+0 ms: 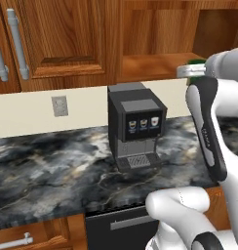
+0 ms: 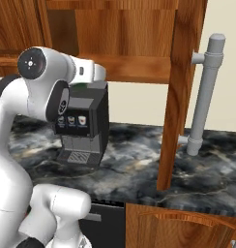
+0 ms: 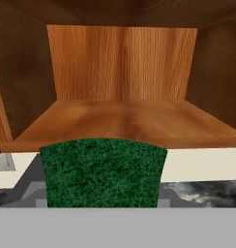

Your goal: Pick up the bar soap and sponge from the sink, and place them back in the cabinet, and close the cabinet door.

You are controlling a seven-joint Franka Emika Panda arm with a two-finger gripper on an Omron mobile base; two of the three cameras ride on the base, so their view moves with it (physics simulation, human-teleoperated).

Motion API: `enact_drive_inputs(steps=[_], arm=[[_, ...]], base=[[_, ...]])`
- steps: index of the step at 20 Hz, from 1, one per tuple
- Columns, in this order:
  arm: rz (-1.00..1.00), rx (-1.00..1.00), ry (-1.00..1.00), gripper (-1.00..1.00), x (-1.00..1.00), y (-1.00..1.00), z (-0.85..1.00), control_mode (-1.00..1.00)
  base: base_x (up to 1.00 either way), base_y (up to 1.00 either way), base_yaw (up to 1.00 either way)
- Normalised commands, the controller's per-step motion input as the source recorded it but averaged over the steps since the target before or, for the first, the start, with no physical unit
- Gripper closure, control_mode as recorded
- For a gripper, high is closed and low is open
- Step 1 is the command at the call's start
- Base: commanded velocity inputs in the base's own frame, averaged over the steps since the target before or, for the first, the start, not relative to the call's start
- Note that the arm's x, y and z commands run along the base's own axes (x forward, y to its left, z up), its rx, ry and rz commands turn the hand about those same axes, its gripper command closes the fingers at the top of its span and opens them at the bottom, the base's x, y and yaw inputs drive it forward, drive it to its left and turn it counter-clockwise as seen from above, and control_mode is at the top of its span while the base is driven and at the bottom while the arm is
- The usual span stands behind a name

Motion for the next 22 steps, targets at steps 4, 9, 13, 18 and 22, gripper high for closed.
enact_drive_inputs(steps=[4, 9, 13, 18, 22], arm=[[0.0, 0.0, 0.0, 1.0, 0.42, 0.0, 0.02, -1.0], [0.0, 0.0, 0.0, 1.0, 0.48, 0.0, 0.0, -1.0], [0.0, 0.0, 0.0, 1.0, 0.42, 0.0, 0.0, -1.0], [0.0, 0.0, 0.0, 1.0, 0.45, 0.0, 0.0, -1.0], [0.0, 0.0, 0.0, 1.0, 0.4, 0.0, -0.02, -1.0]], base=[[0.0, 0.0, 0.0], [0.0, 0.0, 0.0], [0.0, 0.0, 0.0], [0.0, 0.0, 0.0], [0.0, 0.0, 0.0]])
